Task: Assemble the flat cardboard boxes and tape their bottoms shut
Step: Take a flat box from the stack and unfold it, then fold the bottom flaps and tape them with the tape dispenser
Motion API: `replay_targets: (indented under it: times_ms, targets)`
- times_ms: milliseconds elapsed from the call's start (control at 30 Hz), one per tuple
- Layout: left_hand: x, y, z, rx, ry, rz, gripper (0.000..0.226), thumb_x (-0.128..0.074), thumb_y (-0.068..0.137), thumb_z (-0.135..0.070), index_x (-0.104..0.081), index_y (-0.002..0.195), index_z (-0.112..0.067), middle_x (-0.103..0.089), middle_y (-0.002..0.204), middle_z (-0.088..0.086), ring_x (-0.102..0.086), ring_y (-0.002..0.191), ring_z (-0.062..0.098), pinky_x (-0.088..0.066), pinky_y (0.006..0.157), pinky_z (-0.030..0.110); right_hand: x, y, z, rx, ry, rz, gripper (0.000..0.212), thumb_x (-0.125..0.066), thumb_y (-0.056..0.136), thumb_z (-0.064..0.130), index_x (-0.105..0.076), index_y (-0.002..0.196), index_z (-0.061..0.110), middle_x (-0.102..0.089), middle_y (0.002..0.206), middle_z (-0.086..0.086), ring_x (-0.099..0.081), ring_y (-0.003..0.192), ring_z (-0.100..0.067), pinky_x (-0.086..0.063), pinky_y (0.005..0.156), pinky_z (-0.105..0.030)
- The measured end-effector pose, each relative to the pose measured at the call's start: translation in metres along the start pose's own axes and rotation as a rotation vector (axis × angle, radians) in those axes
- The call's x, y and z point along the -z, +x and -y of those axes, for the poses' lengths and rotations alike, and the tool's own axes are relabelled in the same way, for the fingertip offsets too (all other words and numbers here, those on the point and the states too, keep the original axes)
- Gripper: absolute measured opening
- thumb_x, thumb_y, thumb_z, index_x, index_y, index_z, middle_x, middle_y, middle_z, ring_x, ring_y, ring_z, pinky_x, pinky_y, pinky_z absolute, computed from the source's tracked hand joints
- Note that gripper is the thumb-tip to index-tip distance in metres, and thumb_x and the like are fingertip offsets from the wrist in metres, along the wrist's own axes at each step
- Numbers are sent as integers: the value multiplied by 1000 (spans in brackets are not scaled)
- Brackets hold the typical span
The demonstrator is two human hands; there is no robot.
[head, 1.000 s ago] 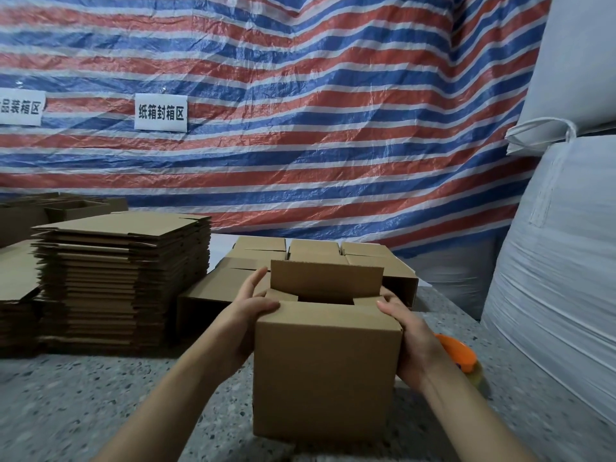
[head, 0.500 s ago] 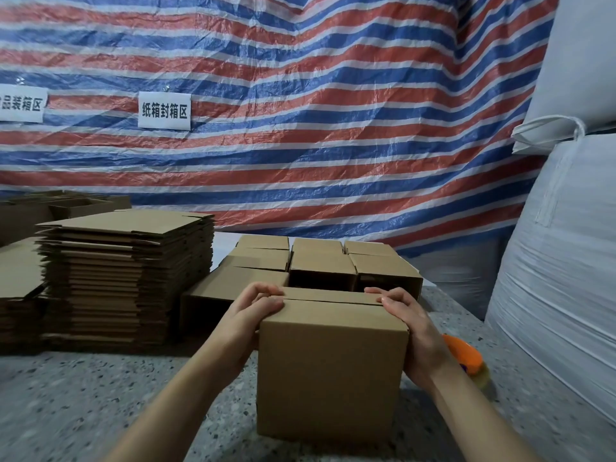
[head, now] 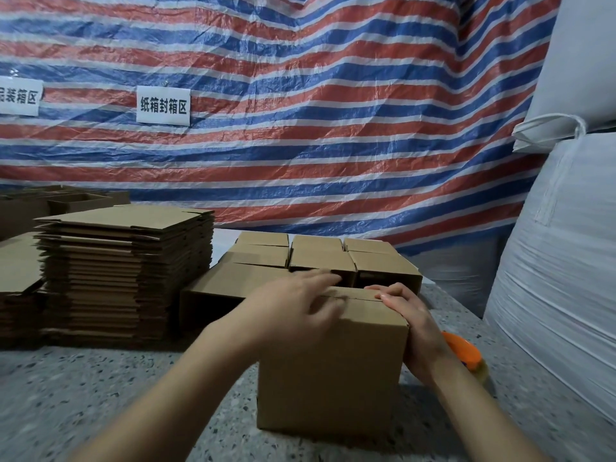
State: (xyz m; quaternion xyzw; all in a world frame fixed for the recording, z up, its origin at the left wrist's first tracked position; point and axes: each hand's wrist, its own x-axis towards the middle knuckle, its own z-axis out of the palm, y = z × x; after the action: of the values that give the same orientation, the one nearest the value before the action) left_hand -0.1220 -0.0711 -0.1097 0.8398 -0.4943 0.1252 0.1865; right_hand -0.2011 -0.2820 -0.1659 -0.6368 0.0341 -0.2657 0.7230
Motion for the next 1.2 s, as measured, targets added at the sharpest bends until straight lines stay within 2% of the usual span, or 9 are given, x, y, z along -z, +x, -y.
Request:
replay_targets:
  times_ms: [67, 233, 267, 333, 433, 600, 800, 1033, 1200]
  targets:
    - [-8, 2, -5, -61, 110, 65, 63, -33, 94, -68, -34, 149, -38, -32, 156, -18, -29, 142, 5, -24, 114, 30, 0, 1, -1, -15, -15, 1, 23, -63, 80, 29, -65, 89, 9, -65, 121, -14, -61, 103, -32, -48, 88, -45]
    - [-14, 5, 3, -89, 144, 11, 64, -31, 92, -71, -38, 147, -39, -38, 152, -21, -34, 140, 4, -34, 110, 31, 17, 19, 4, -42, -22, 24, 20, -60, 89, 24, -74, 92, 10, -73, 114, -7, -70, 97, -17, -56, 81, -34]
    - [-15, 6, 3, -93, 144, 15, 64, -31, 92, -71, -38, 147, -40, -38, 152, -21, -35, 139, 4, -35, 109, 31, 27, 25, 4, -37, -138, -45, 20, -56, 95, 21, -73, 96, 9, -72, 113, -11, -68, 100, -17, -54, 85, -35]
    - [-16, 7, 4, -99, 147, 16, 62, -31, 93, -71, -39, 146, -40, -39, 152, -21, -35, 139, 4, -36, 107, 30, 52, 39, 1, -66, -673, -217, 22, -52, 102, 27, -66, 93, 11, -69, 97, -10, -64, 89, -19, -52, 86, -38]
    - [-17, 8, 6, -102, 146, 14, 62, -31, 93, -70, -39, 146, -40, -38, 152, -23, -33, 140, 3, -36, 109, 30, 83, 42, -16, -238, -1459, -226, 47, -51, 97, 57, -61, 82, 15, -60, 71, 1, -55, 60, -14, -48, 61, -32]
    - [-20, 7, 8, -120, 140, -8, 63, -30, 92, -71, -39, 146, -40, -39, 151, -23, -34, 139, 2, -36, 110, 30, 103, 33, -47, -297, -1757, -168, 53, -48, 85, 78, -53, 81, 25, -62, 74, 9, -61, 65, -7, -46, 53, -23]
    - [-22, 8, 10, -129, 154, -37, 69, -22, 89, -76, -38, 146, -41, -40, 150, -25, -36, 138, 0, -39, 106, 30, 103, 31, -49, -279, -1710, -161, 46, -53, 88, 72, -56, 95, 26, -58, 77, 12, -59, 72, -6, -42, 54, -23]
    - [-23, 7, 10, -140, 162, -46, 86, -5, 78, -82, -35, 148, -43, -37, 151, -26, -32, 139, -2, -38, 107, 28, 65, 43, 66, -59, -899, -278, 52, -65, 86, 61, -71, 85, 9, -72, 60, 2, -70, 64, -20, -47, 56, -27]
    - [-20, 6, 8, -118, 176, -25, 84, -9, 79, -81, -35, 148, -41, -37, 152, -23, -32, 140, 0, -38, 106, 27, 24, 43, 134, -94, -574, 22, 78, -67, 61, 78, -71, 94, 7, -73, 71, -10, -70, 58, -21, -54, 53, -31]
